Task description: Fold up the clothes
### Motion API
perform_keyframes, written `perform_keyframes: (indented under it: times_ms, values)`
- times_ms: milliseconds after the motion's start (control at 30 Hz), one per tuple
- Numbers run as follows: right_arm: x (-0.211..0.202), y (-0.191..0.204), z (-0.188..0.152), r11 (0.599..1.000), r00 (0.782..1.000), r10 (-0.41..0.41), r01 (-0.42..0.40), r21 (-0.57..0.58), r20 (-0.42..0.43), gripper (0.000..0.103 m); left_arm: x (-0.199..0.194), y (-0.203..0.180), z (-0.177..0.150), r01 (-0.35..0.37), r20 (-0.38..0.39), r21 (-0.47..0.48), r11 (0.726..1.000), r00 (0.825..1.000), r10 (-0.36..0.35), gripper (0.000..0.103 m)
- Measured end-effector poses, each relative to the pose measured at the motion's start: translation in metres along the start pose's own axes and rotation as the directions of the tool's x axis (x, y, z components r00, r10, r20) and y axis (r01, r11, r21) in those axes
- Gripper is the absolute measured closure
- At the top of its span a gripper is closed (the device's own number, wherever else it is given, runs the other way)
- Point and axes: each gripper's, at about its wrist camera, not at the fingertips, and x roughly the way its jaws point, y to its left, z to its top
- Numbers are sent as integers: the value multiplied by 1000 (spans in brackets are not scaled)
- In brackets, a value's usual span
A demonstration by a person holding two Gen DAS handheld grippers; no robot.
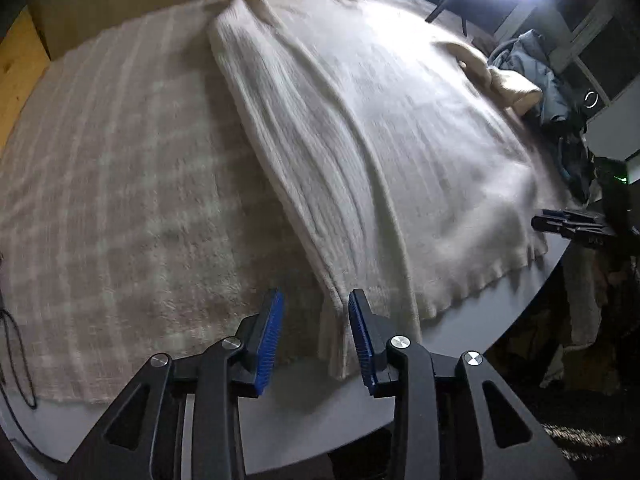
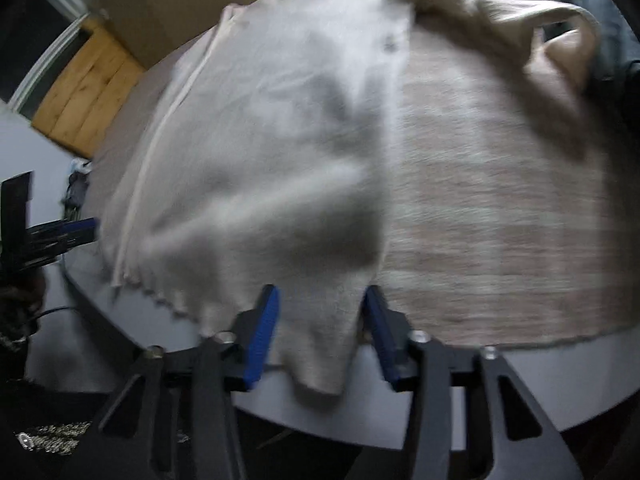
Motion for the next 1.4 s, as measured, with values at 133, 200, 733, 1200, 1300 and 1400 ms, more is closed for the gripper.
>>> perform_keyframes:
  times_ms: [133,200,733,1200,1300,1400]
  values:
    - [-31,-2,4,990,993,116,-116,80,14,95,18,-13,-1,-26,-39,55,998,999,28,71]
    - [-49,-11,5,986,994,93,-99,131,55,92,19,-14,-2,-19,-40,68,997,999,22,71]
    - [-50,-38,127,991,983,-131,127,43,130,50,36,-173,66,139,75,335,932,982,-173,71]
    - [36,-64,235,960,983,-157,175,-218,99,97,125,-292,91,134,5,310,941,990,-142,66]
    - [29,-68,240,942,984,-152,173,-288,92,97,130,-309,82,106,20,337,936,993,-120,56]
    - [38,-73,239,939,989,-145,143,-312,17,91,119,-304,80,122,9,280,952,992,-130,68]
